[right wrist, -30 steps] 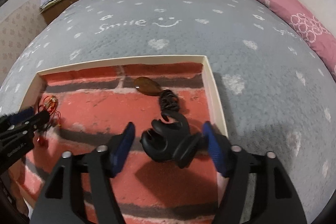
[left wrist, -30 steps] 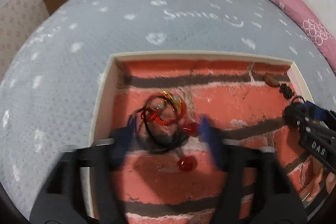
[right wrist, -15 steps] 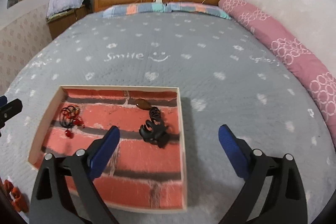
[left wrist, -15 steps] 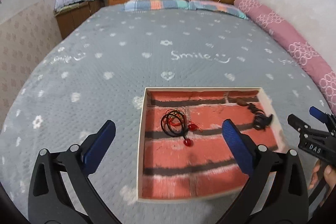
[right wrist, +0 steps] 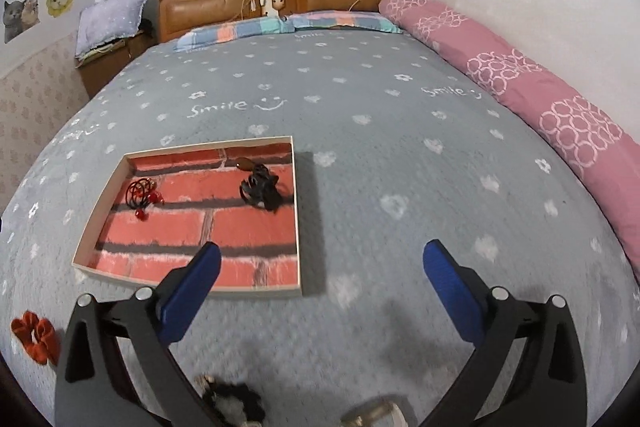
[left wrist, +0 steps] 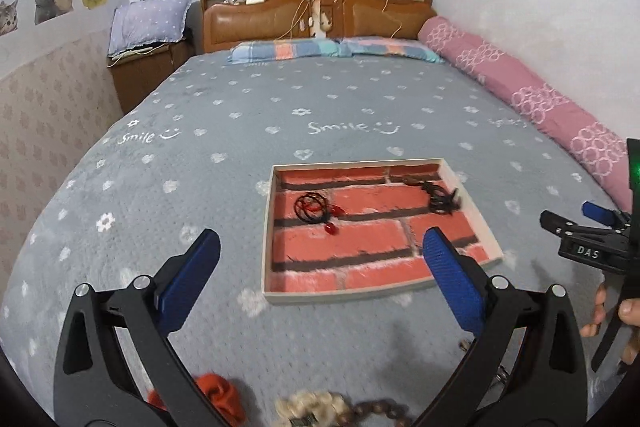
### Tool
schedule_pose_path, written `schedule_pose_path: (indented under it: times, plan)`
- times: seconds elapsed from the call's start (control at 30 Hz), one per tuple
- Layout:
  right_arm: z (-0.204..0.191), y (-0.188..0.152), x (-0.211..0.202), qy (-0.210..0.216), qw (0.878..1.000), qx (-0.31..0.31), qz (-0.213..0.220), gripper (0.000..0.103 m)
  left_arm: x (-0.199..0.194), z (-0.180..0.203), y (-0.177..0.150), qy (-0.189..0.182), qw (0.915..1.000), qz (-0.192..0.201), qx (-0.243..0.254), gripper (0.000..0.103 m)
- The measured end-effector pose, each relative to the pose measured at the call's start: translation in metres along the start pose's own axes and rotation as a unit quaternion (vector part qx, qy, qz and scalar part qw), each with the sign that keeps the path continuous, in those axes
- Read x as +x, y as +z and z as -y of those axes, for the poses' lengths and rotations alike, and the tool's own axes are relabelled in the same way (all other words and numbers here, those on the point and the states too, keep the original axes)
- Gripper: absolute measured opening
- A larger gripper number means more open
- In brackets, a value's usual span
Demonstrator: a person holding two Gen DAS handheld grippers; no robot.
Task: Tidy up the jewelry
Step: 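Withdraw both tools back toward the remaining jewelry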
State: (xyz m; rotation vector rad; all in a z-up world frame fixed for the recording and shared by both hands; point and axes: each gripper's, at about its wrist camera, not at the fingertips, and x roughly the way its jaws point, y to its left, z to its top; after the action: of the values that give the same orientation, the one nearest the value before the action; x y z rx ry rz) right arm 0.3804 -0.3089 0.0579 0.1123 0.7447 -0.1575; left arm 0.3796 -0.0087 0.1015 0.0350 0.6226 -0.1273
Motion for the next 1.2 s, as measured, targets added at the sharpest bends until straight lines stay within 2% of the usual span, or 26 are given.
schedule_pose_path:
  times: [0.1, 0.23, 0.4, 0.5, 0.57, 0.73, 0.93, 1.2]
  plan:
    - [0.006, -0.015, -0.017, 0.002, 1.0, -0.007, 0.023, 0.099, -0.014, 0.005, -0.019, -0.019, 0.9998, -0.005, -0.009, 0.098]
    - [0.012, -0.032, -0.035, 0.009, 1.0, -0.017, 0.018, 0.099, -0.033, 0.014, -0.043, -0.038, 0.9991, -0.016, -0.004, 0.098]
    - [0.013, -0.063, -0.067, -0.002, 0.998, -0.047, 0.043, 0.099, -0.057, 0.015, -0.075, -0.065, 0.9976, -0.016, -0.017, 0.098]
    - [0.016, -0.086, -0.084, 0.005, 0.997, -0.04, 0.06, 0.099, -0.069, 0.012, -0.094, -0.056, 0.998, -0.006, -0.031, 0.098]
    - [0.014, -0.103, -0.089, 0.007, 0.997, -0.042, 0.058, 0.099, -0.076, 0.012, -0.106, -0.031, 0.9991, 0.008, -0.026, 0.098]
    - [0.005, -0.14, -0.099, 0.005, 0.996, -0.059, 0.066, 0.099, -0.082, 0.012, -0.136, -0.006, 0.9998, 0.008, -0.018, 0.098]
    - [0.004, -0.171, -0.094, 0.011, 0.998, -0.05, 0.048, 0.099, -0.076, 0.014, -0.167, -0.013, 0.9998, -0.007, -0.01, 0.098]
    - [-0.007, -0.199, -0.077, 0.016, 0.998, -0.06, 0.016, 0.099, -0.05, 0.011, -0.194, -0.022, 0.9979, -0.044, -0.042, 0.098]
